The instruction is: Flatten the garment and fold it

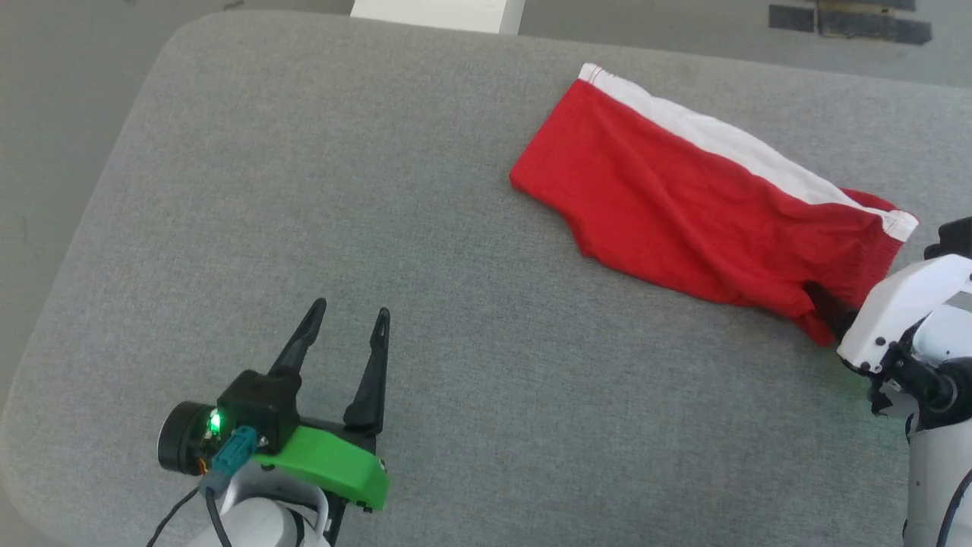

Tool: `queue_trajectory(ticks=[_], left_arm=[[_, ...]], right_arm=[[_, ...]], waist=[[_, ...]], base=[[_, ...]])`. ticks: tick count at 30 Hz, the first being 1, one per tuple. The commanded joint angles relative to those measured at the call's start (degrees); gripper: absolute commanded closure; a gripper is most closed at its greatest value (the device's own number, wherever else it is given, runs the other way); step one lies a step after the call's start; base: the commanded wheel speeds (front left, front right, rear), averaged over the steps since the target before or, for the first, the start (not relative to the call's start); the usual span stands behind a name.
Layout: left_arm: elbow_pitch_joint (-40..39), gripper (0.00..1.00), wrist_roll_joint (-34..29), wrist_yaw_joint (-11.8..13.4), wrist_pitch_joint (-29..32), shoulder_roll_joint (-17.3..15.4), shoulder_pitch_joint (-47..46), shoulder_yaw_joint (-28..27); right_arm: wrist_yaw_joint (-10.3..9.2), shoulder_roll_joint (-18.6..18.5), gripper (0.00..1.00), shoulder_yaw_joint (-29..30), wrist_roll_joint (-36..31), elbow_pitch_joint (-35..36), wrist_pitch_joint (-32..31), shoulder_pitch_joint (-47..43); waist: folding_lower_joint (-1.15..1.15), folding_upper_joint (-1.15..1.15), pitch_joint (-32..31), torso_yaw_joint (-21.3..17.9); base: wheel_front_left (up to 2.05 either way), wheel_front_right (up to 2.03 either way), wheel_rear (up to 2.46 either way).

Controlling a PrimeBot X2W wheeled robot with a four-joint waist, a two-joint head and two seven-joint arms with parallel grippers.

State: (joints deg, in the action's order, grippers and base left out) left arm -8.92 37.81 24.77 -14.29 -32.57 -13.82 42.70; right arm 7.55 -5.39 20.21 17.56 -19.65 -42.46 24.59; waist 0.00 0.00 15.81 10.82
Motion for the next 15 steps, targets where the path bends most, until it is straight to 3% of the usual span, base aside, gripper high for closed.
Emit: queue_trajectory(ticks=[1, 8, 9, 10, 15], left_arm=[[0.19, 0.0, -0.19, 0.15, -0.33, 0.28, -1.08, -0.3], [0.35, 0.0, -0.03, -0.08, -0.4, 0.7, -1.4, -0.57], [0.37, 0.0, -0.05, -0.13, -0.41, 0.77, -1.46, -0.59], [0.39, 0.0, -0.04, -0.19, -0.42, 0.89, -1.52, -0.59], [1.09, 0.0, 0.06, -0.35, -0.45, 1.49, -1.66, -0.53]], right_arm=[[-0.06, 0.61, 0.0, -0.2, -0.33, 0.0, -0.73, 0.13], [-0.06, 1.58, 0.02, -1.53, 1.27, 2.05, -2.08, -0.46], [-0.06, 1.63, 0.59, -1.76, 1.48, 2.39, -2.06, -0.5], [-0.06, 1.68, 1.0, -2.03, 1.82, 2.85, -1.89, -0.5], [-0.06, 0.91, 1.0, -2.85, 2.56, 4.4, -1.02, -1.25]], waist=[[0.0, 0.0, 0.86, 0.56], [0.0, 0.0, 2.77, 0.77], [0.0, 0.0, 2.97, 0.78], [0.0, 0.0, 3.17, 0.79], [0.0, 0.0, 2.62, 0.49]], base=[[0.0, 0.0, 0.0], [0.0, 0.0, 0.0], [0.0, 0.0, 0.0], [0.0, 0.0, 0.0], [0.0, 0.0, 0.0]])
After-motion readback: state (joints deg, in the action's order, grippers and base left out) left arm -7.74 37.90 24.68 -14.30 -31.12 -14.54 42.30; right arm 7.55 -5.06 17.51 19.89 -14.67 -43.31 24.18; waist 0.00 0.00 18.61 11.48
